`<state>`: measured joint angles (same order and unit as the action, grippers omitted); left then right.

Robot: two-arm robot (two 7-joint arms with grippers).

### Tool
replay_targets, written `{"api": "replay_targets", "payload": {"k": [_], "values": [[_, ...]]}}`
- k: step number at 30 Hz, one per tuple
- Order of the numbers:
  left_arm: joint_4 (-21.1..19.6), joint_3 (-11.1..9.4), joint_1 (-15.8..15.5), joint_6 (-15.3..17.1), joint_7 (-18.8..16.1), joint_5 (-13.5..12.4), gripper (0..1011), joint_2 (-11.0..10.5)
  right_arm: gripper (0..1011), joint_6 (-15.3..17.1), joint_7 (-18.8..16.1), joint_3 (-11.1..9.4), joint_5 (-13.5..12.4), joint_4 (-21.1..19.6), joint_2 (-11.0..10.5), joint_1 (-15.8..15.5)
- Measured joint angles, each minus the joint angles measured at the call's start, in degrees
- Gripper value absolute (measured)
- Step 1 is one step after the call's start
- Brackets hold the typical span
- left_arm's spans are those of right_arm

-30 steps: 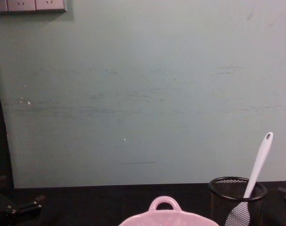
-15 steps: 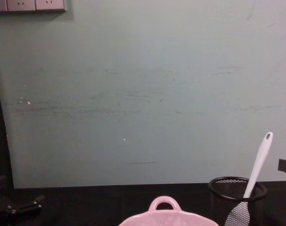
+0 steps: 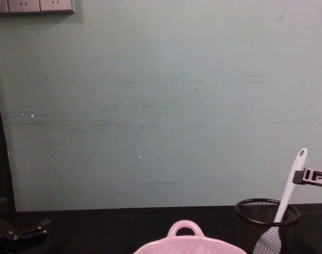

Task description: Use the one hand to pick up the spoon and stir the clear water in the bowl.

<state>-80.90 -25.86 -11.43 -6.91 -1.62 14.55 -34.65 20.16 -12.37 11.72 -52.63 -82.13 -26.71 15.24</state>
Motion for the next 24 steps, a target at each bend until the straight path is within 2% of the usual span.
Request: {"api": "replay_targets", "payload": {"k": [6, 15, 19, 24], "values": [[0.0, 0.0, 0.0, 0.0, 0.0, 0.0, 1011, 0.0, 1003, 1.2, 1.0, 1.4, -1.2, 2.2, 1.0, 3.1], [0.0, 0.0, 0.0, 0.0, 0.0, 0.0, 1011, 0.0, 1002, -0.4, 1.5, 3.9, -0.6, 4.5, 1.7, 6.2], [0.0, 0.0, 0.0, 0.0, 0.0, 0.0, 1011, 0.0, 1002, -1.3, 1.3, 4.8, -0.4, 5.1, 1.5, 6.8], [0.0, 0.0, 0.0, 0.0, 0.0, 0.0, 1011, 0.0, 1002, -1.3, 1.2, 4.7, -0.3, 5.1, 1.5, 6.8]]}}
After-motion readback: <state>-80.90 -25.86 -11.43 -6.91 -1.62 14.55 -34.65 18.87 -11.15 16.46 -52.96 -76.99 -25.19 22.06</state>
